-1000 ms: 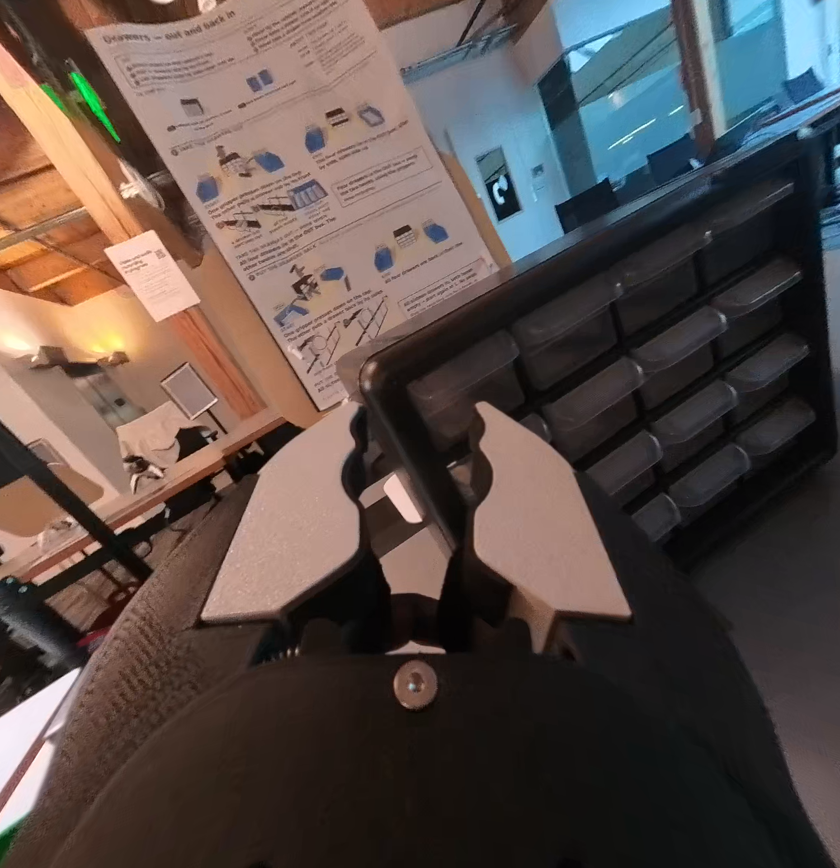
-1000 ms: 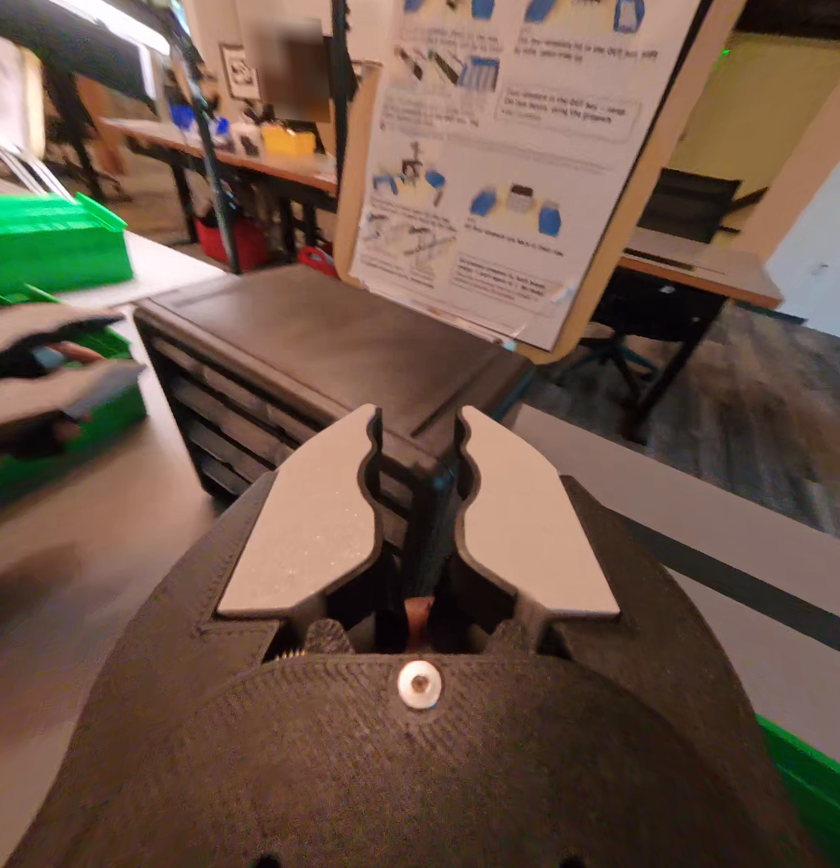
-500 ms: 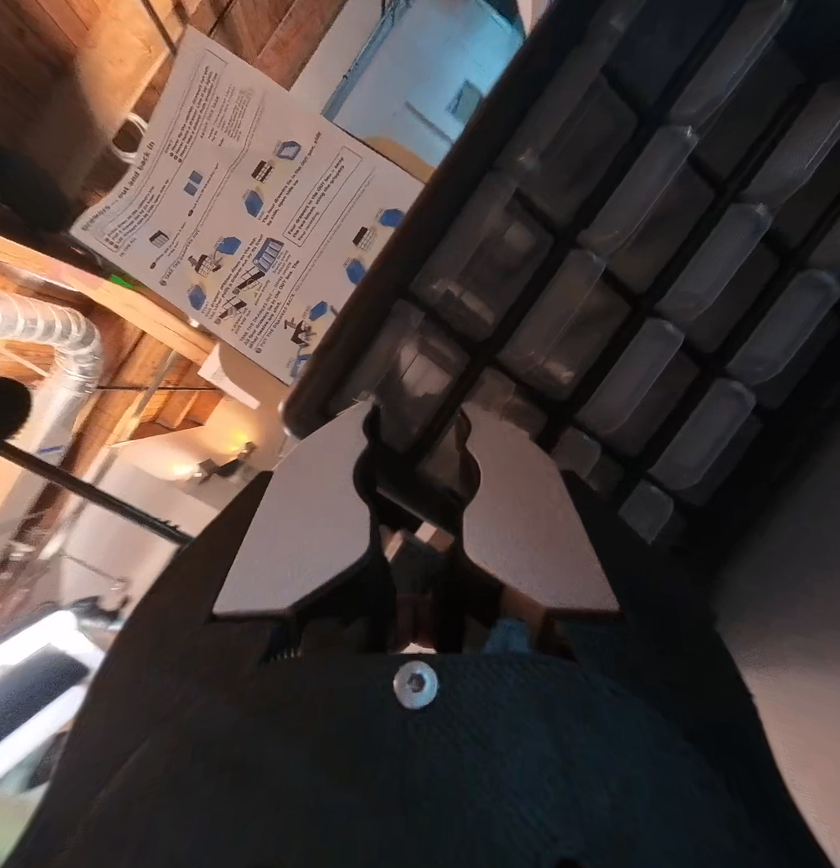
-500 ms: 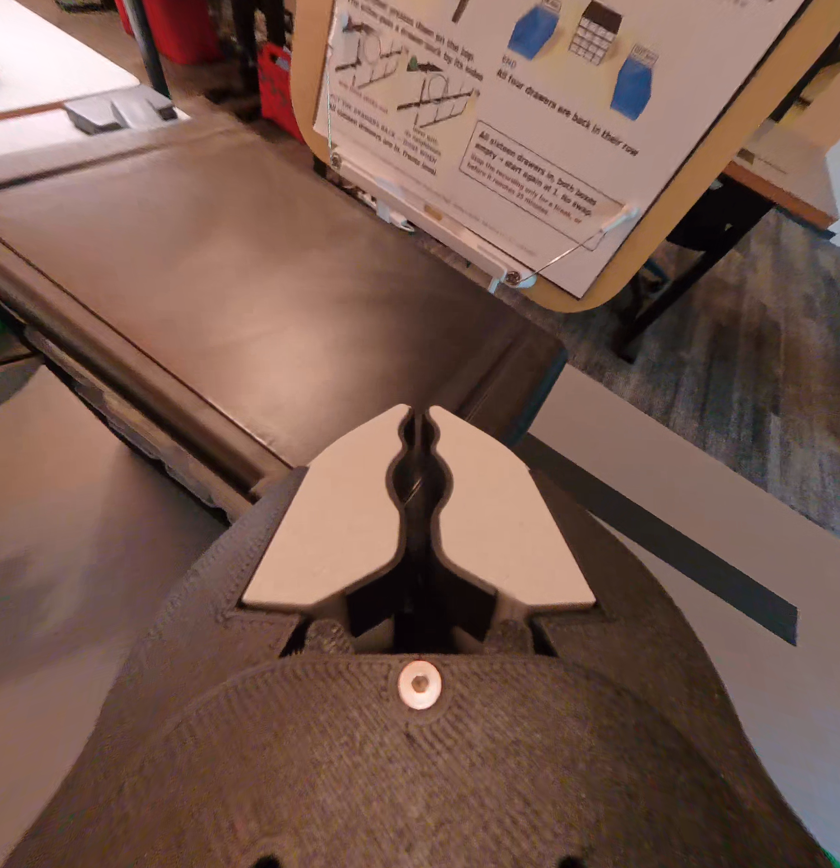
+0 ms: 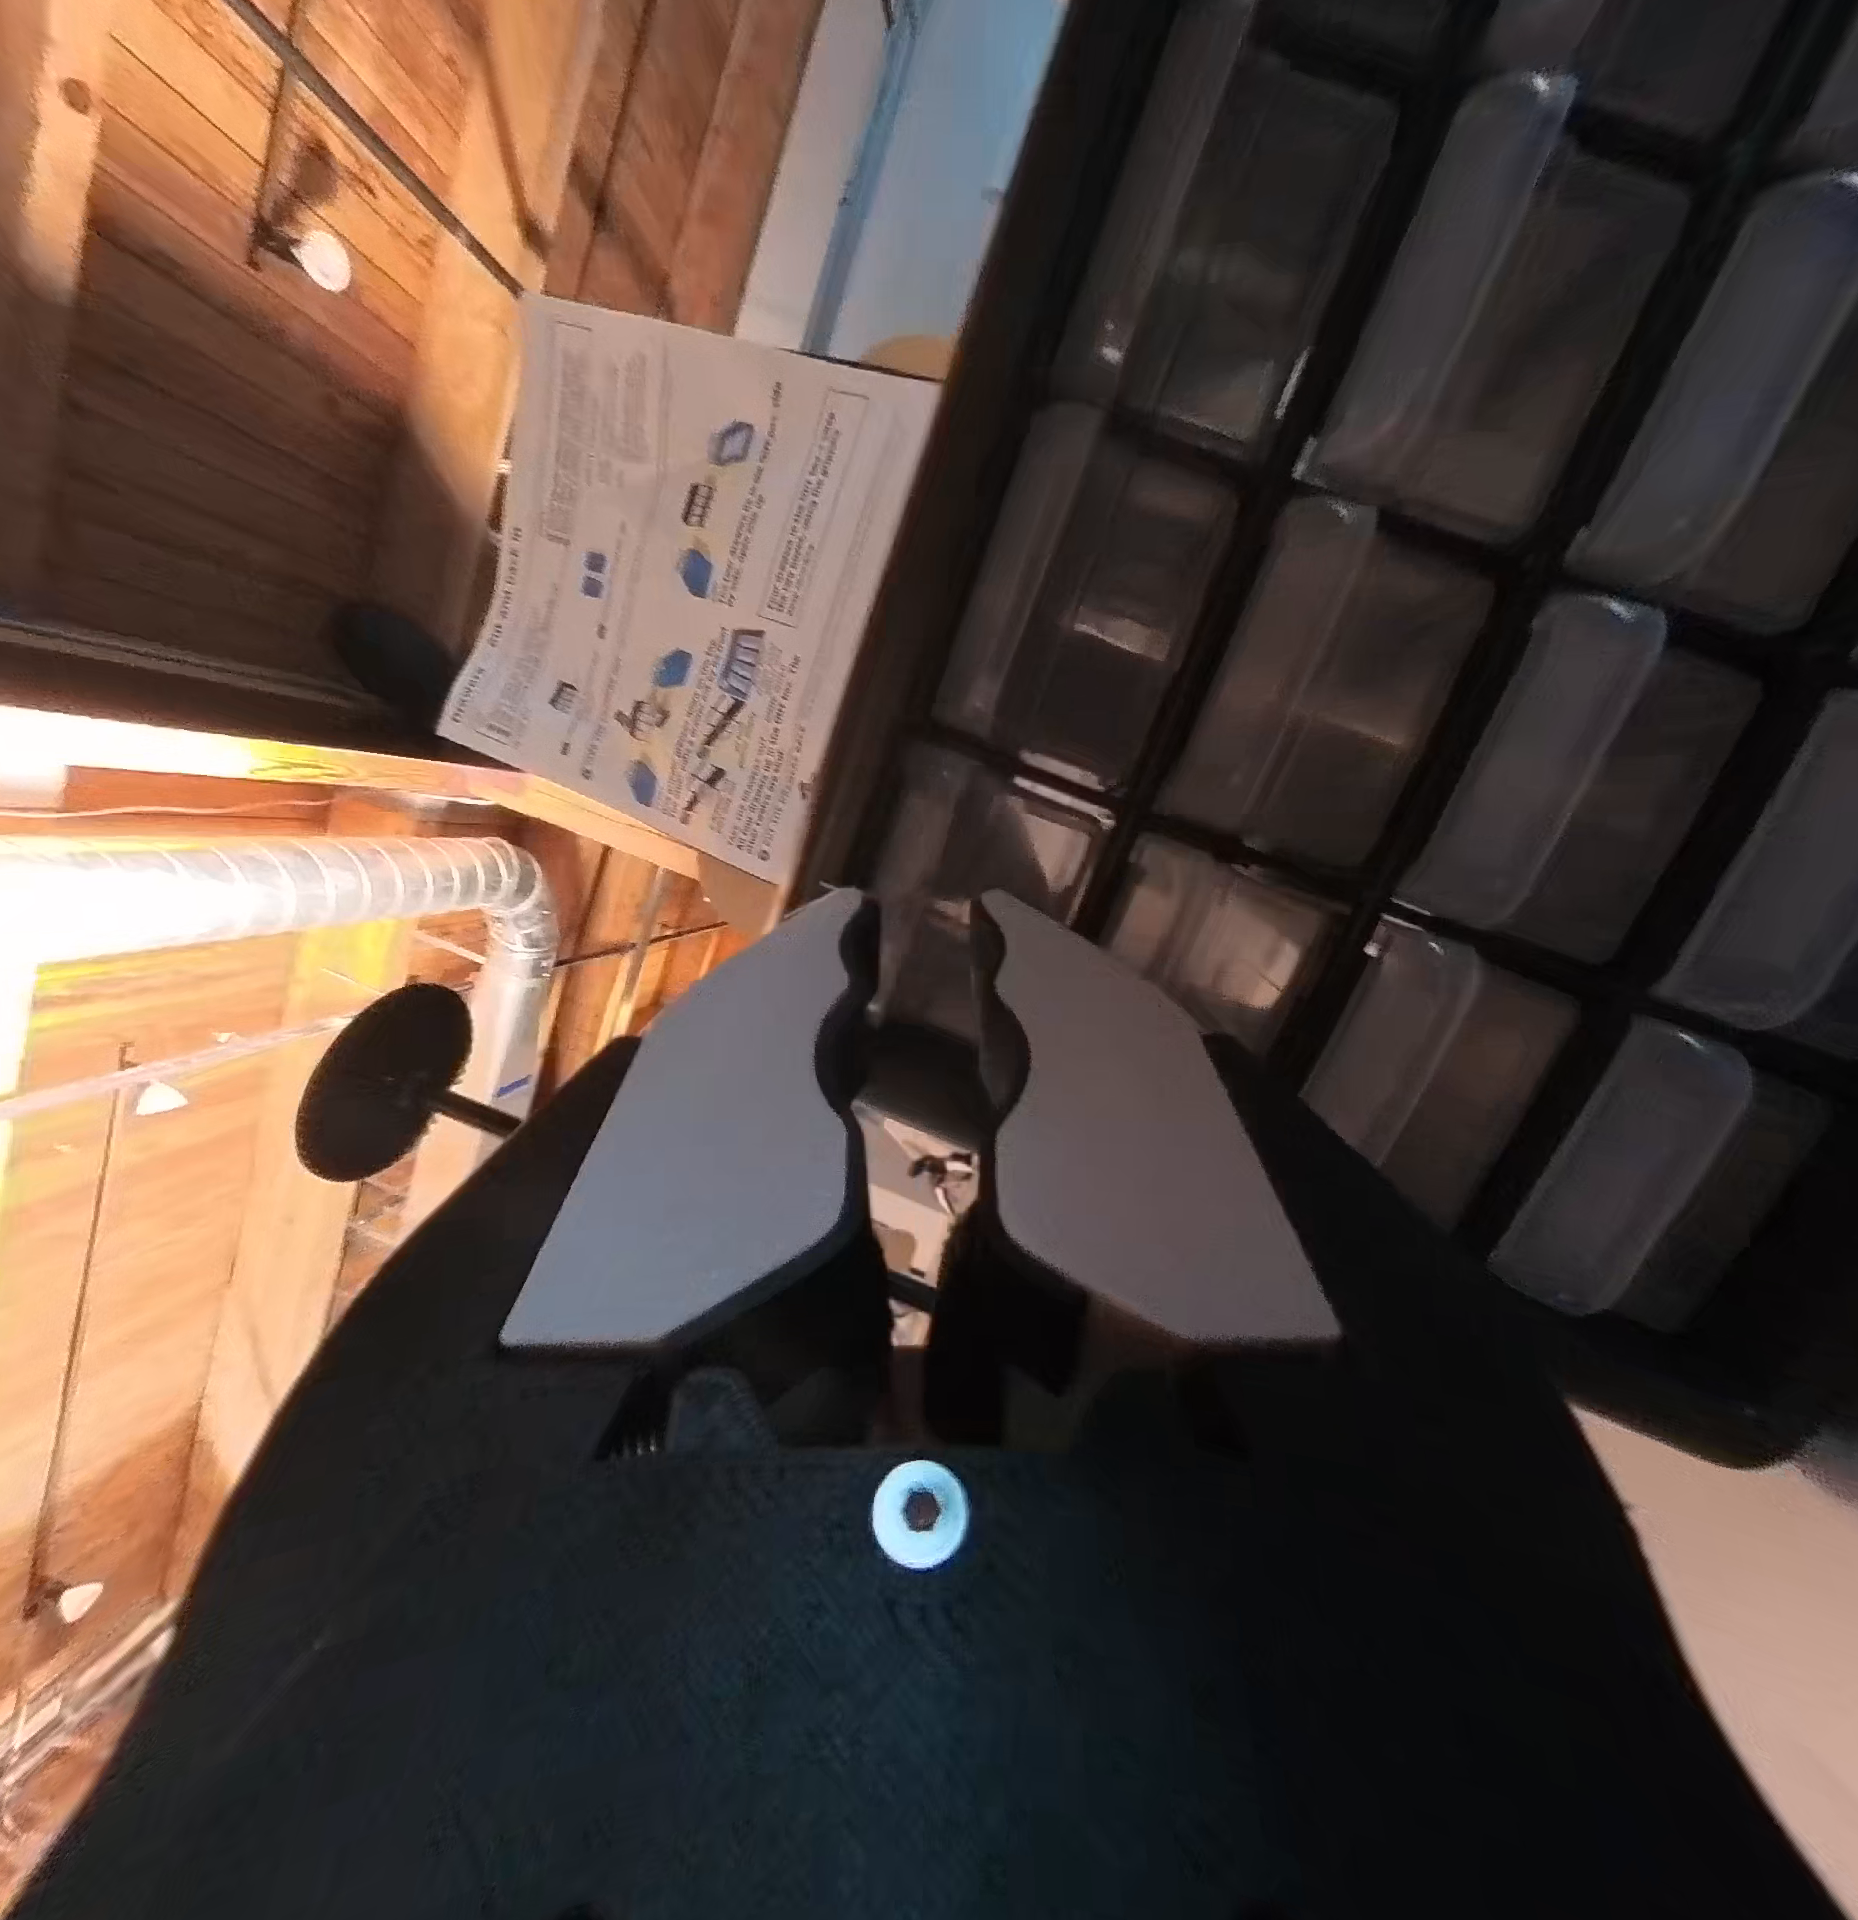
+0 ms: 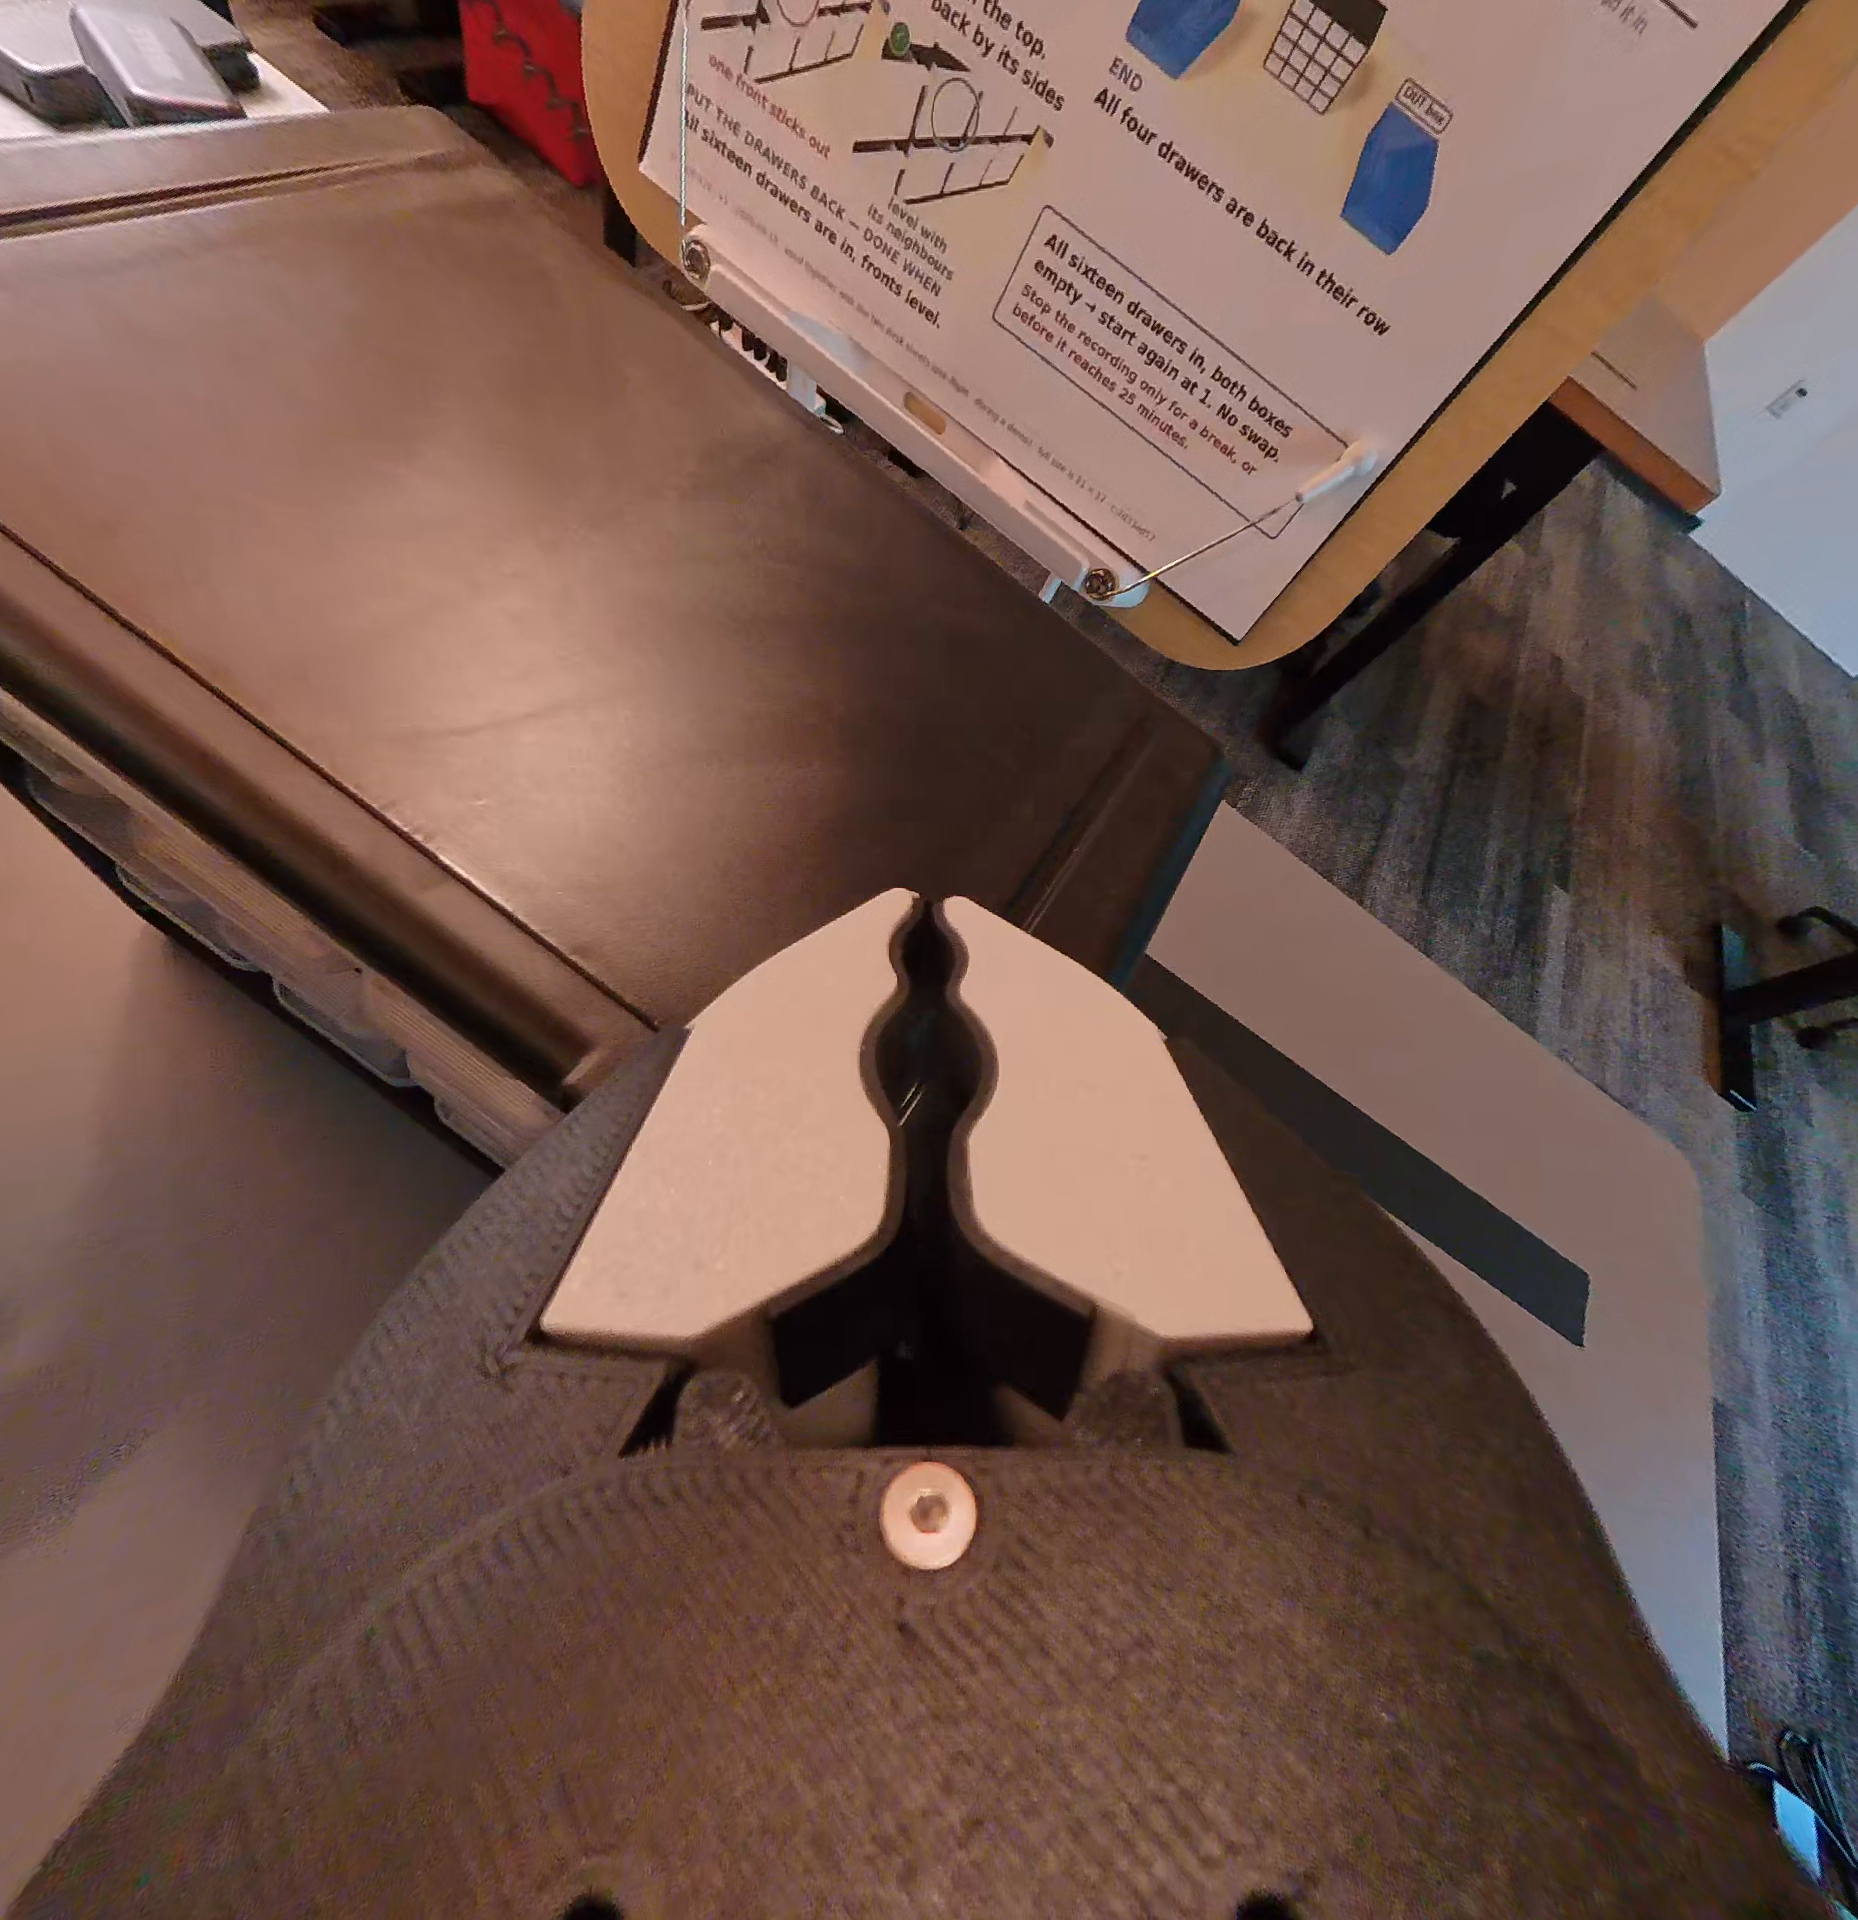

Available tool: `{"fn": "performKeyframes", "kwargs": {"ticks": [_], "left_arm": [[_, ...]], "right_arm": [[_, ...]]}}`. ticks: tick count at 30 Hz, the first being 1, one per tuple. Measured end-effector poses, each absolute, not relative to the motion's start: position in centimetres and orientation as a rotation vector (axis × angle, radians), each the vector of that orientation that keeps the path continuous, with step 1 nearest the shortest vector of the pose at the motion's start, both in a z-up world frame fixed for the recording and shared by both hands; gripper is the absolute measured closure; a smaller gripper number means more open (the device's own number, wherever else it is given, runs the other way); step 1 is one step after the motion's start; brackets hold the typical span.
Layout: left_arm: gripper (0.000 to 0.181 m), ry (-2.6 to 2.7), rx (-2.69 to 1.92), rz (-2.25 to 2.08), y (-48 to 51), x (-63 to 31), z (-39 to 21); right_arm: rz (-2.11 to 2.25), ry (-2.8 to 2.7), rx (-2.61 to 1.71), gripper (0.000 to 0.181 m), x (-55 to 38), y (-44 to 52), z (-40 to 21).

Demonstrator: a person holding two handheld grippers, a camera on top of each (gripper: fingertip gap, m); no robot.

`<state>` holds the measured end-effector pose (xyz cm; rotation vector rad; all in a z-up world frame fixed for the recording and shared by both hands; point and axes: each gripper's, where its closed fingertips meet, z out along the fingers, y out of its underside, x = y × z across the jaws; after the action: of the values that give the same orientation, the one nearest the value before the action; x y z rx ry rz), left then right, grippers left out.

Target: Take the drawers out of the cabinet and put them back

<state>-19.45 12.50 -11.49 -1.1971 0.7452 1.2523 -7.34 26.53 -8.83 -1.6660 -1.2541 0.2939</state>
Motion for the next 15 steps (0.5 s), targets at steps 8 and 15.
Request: {"fn": "performKeyframes", "kwargs": {"ticks": [8,15], "left_arm": [[0.175,0.757,-1.181,1.427,12.9,-20.5,-11.1],[0.176,0.781,-1.176,1.420,12.2,-20.0,-11.1]], "right_arm": [[0.309,-1.248,-1.672,0.180,-7.3,26.5,-8.9],[0.349,-1.249,-1.680,0.179,-7.3,26.5,-8.9]]}}
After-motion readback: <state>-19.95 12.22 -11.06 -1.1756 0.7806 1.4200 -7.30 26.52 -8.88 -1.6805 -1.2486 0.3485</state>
